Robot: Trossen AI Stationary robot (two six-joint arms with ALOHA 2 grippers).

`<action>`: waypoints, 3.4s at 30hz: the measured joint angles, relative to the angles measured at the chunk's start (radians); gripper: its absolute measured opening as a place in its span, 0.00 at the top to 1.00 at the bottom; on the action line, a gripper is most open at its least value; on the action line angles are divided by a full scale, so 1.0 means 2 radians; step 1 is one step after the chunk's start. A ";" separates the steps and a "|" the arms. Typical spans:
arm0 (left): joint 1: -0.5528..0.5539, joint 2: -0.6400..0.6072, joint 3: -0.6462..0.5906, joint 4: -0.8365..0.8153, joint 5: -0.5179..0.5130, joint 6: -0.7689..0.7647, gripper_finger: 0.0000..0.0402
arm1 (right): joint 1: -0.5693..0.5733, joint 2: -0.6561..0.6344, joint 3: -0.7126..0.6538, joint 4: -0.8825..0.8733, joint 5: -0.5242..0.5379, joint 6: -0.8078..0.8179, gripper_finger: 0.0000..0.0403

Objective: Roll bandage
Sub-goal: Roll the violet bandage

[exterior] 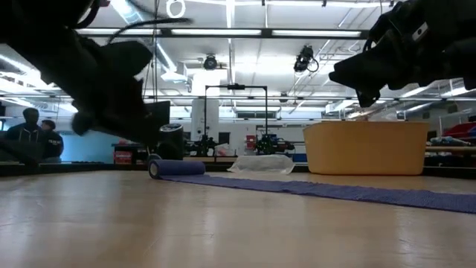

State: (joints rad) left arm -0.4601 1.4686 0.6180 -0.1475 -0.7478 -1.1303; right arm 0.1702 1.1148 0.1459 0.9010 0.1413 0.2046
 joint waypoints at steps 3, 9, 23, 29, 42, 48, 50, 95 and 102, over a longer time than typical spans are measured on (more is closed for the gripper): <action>0.000 0.001 0.014 -0.098 -0.023 -0.121 0.75 | 0.000 0.004 0.000 0.001 -0.002 -0.007 0.73; 0.020 0.005 -0.022 -0.022 -0.038 -0.144 0.74 | 0.000 0.008 0.000 0.007 -0.002 -0.008 0.73; 0.063 0.005 -0.135 0.227 -0.020 -0.146 0.58 | -0.001 0.011 0.000 0.026 0.004 -0.008 0.73; 0.082 0.005 -0.136 0.236 -0.009 -0.147 0.57 | -0.001 0.011 0.000 0.027 0.011 -0.011 0.73; 0.126 0.005 -0.136 0.273 0.039 -0.104 0.57 | -0.001 0.011 -0.001 0.027 0.013 -0.011 0.74; 0.152 0.009 -0.136 0.282 0.048 -0.082 0.57 | -0.001 0.011 -0.001 0.028 0.013 -0.011 0.74; 0.163 0.018 -0.136 0.282 0.060 -0.078 0.57 | -0.001 0.011 -0.001 0.028 0.014 -0.011 0.74; 0.217 0.114 -0.137 0.596 0.057 0.356 0.98 | -0.001 0.014 0.007 0.036 0.024 0.002 0.75; 0.155 0.114 -0.137 0.712 0.066 0.534 0.99 | -0.001 0.060 0.042 0.032 0.078 0.011 0.76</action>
State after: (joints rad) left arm -0.1504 1.6962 0.3447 1.2772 -0.6155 -0.0626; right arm 0.1677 1.2343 0.2294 0.9640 0.2970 0.2273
